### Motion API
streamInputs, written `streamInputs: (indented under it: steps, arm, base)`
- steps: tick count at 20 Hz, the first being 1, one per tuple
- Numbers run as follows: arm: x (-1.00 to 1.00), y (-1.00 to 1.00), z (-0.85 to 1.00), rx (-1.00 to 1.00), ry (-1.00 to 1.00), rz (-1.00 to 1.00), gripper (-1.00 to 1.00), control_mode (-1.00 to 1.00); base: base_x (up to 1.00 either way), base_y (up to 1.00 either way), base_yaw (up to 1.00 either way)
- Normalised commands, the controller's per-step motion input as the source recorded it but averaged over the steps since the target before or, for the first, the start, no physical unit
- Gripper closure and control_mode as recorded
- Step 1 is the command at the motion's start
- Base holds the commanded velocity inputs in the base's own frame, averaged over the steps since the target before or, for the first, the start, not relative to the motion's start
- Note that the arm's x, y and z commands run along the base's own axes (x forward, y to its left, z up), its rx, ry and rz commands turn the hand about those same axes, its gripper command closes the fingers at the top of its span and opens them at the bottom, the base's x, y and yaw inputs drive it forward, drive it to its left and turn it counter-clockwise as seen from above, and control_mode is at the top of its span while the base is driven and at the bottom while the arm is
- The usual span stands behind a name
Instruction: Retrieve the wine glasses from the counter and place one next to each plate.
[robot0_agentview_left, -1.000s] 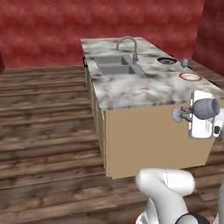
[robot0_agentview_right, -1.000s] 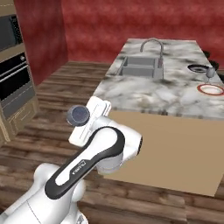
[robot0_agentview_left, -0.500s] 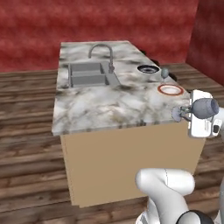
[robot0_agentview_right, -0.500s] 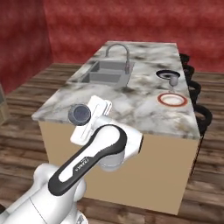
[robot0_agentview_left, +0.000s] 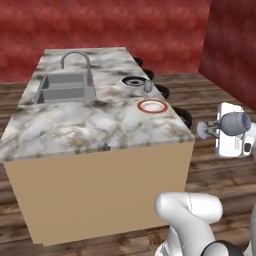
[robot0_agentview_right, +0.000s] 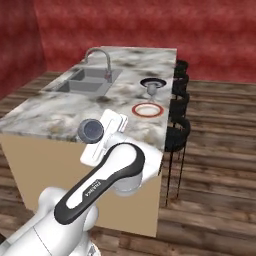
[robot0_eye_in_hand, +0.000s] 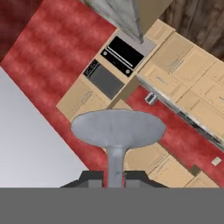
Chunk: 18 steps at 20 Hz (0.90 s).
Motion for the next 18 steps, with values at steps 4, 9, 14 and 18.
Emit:
streamInputs:
  steps: [4,9,14,18]
  arm:
    - [0.00,0.00,0.00,0.00,0.00,0.00,1.00,1.00]
    - [0.00,0.00,0.00,0.00,0.00,0.00,1.00,1.00]
    - [0.00,0.00,0.00,0.00,0.00,0.00,1.00,1.00]
    - [0.00,0.00,0.00,0.00,0.00,0.00,1.00,1.00]
  base:
    - [0.49,-1.00,0.01]
    - [0.70,-1.00,0.06]
    - [0.94,-1.00,0.17]
    - [1.00,-1.00,0.29]
